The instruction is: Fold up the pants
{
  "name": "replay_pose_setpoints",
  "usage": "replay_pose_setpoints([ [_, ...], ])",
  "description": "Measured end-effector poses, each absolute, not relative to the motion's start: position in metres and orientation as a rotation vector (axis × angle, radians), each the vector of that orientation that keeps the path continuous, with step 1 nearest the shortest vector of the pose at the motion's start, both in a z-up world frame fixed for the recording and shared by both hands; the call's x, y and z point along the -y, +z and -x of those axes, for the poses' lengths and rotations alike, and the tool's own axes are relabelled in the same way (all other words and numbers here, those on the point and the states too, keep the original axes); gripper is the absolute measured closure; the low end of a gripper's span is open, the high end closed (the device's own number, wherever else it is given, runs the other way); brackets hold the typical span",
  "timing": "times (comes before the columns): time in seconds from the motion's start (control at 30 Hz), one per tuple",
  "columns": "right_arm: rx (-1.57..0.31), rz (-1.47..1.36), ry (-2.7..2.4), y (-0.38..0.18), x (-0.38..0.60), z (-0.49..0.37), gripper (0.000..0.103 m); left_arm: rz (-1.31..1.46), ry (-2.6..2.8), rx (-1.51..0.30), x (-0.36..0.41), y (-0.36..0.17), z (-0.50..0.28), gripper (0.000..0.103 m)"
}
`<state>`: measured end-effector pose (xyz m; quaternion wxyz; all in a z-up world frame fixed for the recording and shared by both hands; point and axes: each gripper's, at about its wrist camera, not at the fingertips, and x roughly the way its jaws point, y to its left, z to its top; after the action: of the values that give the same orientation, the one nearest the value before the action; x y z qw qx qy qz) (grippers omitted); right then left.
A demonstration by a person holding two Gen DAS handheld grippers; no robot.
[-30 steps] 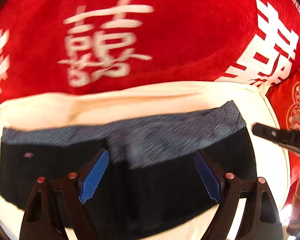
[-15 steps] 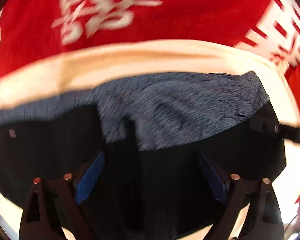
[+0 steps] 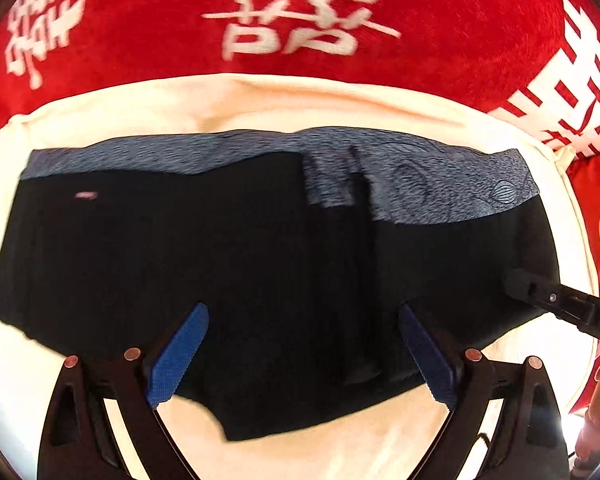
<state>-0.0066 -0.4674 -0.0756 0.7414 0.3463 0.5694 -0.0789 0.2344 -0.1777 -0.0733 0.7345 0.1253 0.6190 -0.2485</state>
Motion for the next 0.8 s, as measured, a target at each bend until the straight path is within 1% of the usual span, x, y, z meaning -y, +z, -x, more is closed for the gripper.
replay_pose_setpoints([
  [0.03,-1.252,-0.743,-0.168,-0.073,0.461,0.003,0.07,-0.274,-0.534,-1.359,0.169,-0.07,-0.234,0.006],
  [0.07,-1.258,-0.723,-0.162,-0.07,0.454,-0.002,0.065,-0.273,-0.52,-1.357,0.163,-0.069,-0.235,0.006],
  [0.1,-1.263,-0.699,-0.155,-0.067,0.446,-0.009,0.054,-0.272,-0.51,-1.356,0.155,-0.073,-0.238,0.006],
  [0.13,-1.262,-0.669,-0.149,-0.064,0.439,-0.016,0.047,-0.272,-0.496,-1.356,0.148,-0.072,-0.239,0.006],
  [0.3,-1.275,-0.52,-0.136,-0.062,0.398,-0.063,0.045,-0.253,-0.445,-1.37,0.124,-0.076,-0.241,0.006],
  [0.4,-1.353,-0.384,-0.185,-0.077,0.373,-0.087,0.046,-0.247,-0.427,-1.377,0.111,-0.079,-0.241,0.006],
  [0.43,-1.386,-0.332,-0.205,-0.085,0.368,-0.092,0.06,-0.245,-0.42,-1.381,0.105,-0.079,-0.241,0.006],
  [0.5,-1.412,-0.275,-0.208,-0.095,0.36,-0.094,0.072,-0.237,-0.411,-1.394,0.099,-0.081,-0.242,0.006],
  [0.53,-1.405,-0.277,-0.202,-0.092,0.359,-0.093,0.083,-0.227,-0.411,-1.398,0.096,-0.081,-0.242,0.006],
  [0.6,-1.39,-0.312,-0.18,-0.085,0.36,-0.09,0.085,-0.209,-0.417,-1.397,0.092,-0.08,-0.243,0.006],
  [0.7,-1.351,-0.454,-0.103,-0.078,0.369,-0.087,0.097,-0.195,-0.423,-1.397,0.085,-0.081,-0.243,0.006],
  [0.8,-1.387,-0.496,-0.064,-0.092,0.36,-0.1,0.097,-0.189,-0.415,-1.406,0.083,-0.084,-0.243,0.006],
])
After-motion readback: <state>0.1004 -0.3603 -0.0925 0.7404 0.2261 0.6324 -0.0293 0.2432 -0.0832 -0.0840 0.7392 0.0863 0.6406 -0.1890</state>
